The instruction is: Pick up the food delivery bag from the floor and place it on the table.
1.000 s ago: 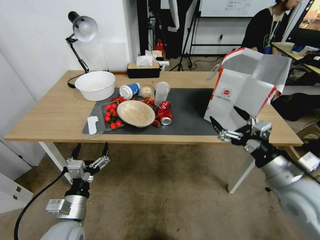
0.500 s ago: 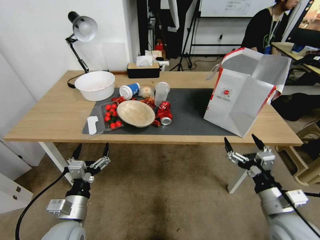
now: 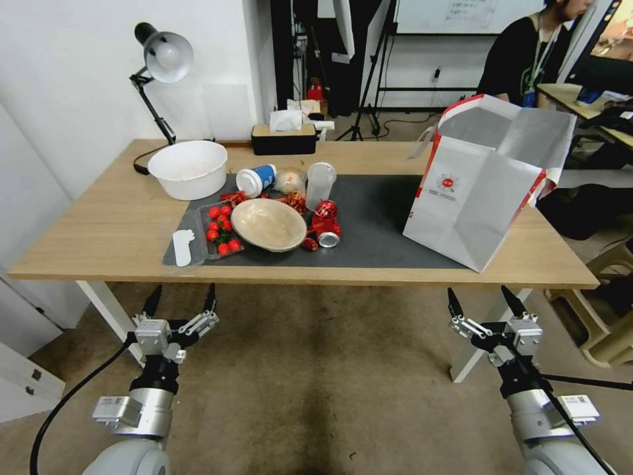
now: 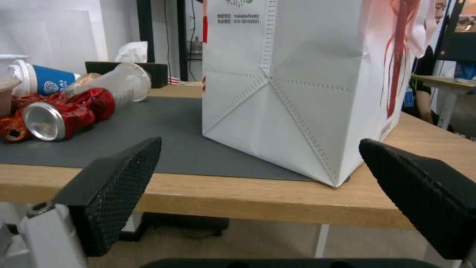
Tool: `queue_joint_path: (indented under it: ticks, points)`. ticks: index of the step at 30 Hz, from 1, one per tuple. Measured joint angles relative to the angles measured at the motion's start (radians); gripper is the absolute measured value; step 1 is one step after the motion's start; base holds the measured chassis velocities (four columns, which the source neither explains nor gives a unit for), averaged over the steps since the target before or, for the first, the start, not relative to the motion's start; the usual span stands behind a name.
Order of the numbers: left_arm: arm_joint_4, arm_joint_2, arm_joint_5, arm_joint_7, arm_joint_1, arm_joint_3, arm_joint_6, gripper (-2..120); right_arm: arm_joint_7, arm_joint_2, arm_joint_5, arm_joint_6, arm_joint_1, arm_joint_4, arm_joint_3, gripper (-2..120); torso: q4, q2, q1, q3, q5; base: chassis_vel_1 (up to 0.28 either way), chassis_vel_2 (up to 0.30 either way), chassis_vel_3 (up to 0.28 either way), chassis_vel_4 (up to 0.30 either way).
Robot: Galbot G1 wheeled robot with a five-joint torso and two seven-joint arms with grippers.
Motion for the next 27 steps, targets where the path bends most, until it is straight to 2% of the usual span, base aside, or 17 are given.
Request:
queue_joint_path:
  ticks: [27]
  points:
    - [-0.004,0.011,0.000,0.002,0.004,-0.006,-0.003,100,-0.003,0.005,-0.011,0.000,0.010,-0.011,-0.012,100,-0.0001,0.000,0.000,0.000,0.0001,0.000,0.000,0.000,0.000]
